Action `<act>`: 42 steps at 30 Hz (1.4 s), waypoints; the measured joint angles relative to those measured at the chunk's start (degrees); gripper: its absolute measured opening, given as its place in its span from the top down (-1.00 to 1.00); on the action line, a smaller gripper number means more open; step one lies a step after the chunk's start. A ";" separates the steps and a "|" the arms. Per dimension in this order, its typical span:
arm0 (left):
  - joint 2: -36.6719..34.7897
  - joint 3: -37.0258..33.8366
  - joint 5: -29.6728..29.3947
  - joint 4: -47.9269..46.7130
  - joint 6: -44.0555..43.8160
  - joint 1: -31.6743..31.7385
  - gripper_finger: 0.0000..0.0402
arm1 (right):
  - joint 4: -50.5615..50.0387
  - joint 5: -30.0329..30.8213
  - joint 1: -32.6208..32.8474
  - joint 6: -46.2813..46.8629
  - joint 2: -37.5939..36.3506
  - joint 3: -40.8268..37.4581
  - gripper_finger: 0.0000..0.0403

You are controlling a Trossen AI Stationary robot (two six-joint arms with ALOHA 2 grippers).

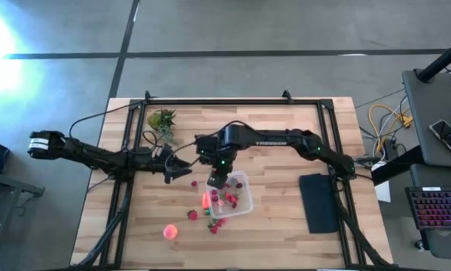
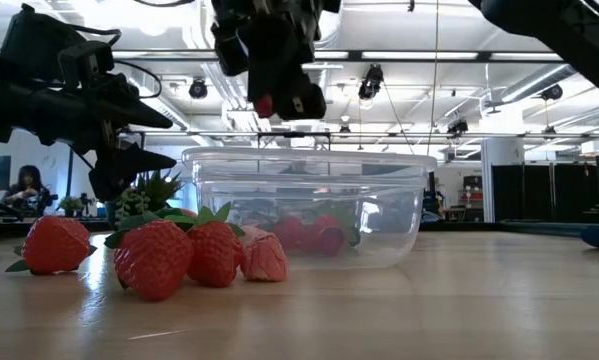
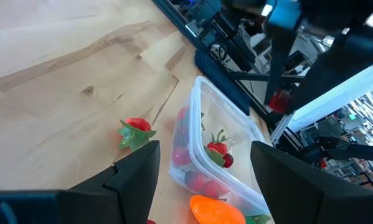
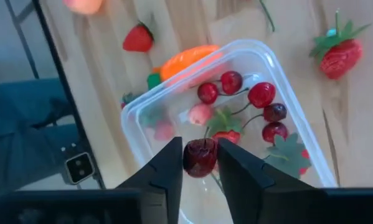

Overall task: Pick and placing Produce into tupperware
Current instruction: Put the cherry into the transparent container, then put the strawberry into the transparent container

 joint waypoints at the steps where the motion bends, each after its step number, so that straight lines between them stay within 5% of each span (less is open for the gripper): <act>1: 0.00 0.00 0.00 -0.02 0.02 0.00 -0.18 | -0.04 0.03 0.17 0.00 0.36 -0.03 0.52; 7: 0.00 0.02 0.02 0.05 -0.53 0.02 -0.18 | -2.19 3.73 0.96 -1.09 0.81 -0.08 0.17; 13: 0.00 0.02 0.16 0.15 -0.69 0.02 -0.18 | -0.49 18.59 -0.73 4.56 0.40 0.13 -0.09; 25: -0.18 0.04 4.88 0.49 -2.07 -0.01 -0.18 | 3.86 20.39 -3.86 -8.39 6.08 -0.11 -0.11; 42: -0.52 -0.12 9.57 0.53 1.19 -1.42 -0.18 | 6.69 22.67 -3.30 -11.54 9.49 -0.16 -0.11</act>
